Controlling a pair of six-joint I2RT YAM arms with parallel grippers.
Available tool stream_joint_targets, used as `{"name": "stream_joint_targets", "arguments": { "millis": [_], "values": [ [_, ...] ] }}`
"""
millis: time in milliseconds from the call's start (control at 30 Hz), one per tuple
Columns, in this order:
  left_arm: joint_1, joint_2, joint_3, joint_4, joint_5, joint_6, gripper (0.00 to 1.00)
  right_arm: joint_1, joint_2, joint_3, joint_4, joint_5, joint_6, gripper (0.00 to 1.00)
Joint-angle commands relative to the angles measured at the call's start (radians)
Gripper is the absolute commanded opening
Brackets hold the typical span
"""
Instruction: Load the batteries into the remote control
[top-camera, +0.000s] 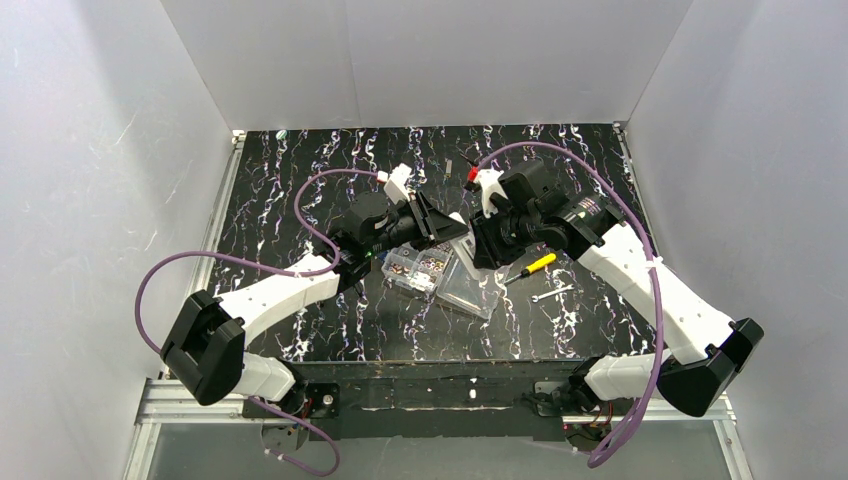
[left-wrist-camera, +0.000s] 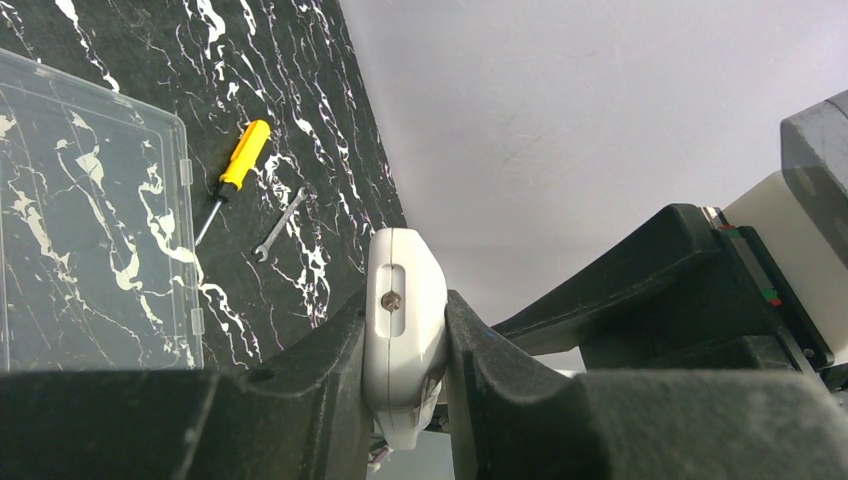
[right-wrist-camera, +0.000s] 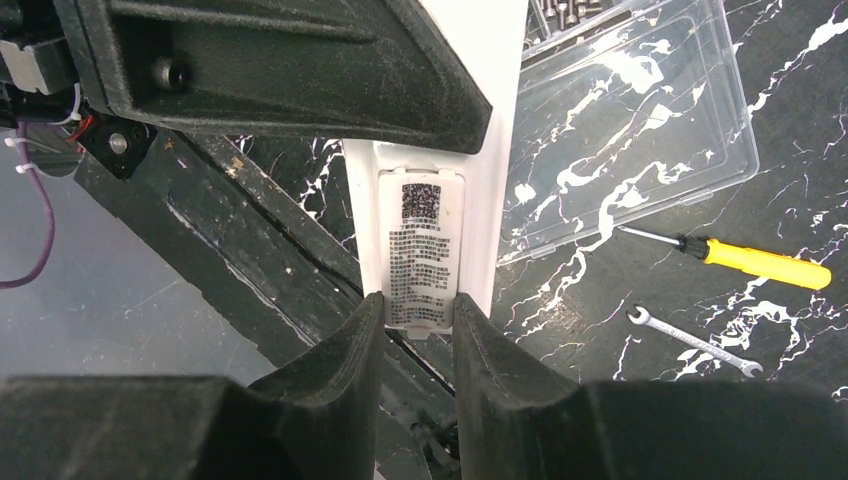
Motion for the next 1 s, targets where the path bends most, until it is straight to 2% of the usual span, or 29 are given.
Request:
{"name": "stream_joint_targets", "arguments": {
  "millis": [0,967],
  "values": [
    [-0.003,-0.023,-0.006,0.059,0.023,0.008,0.00,0.008,-0.002,0.004,-0.022,-0.004,-0.024,0.26],
    [-0.003,-0.019,-0.013,0.075,0.020,0.002,0.00,0.009,0.034,0.037,-0.029,0.025,-0.007,0.26]
  ]
}}
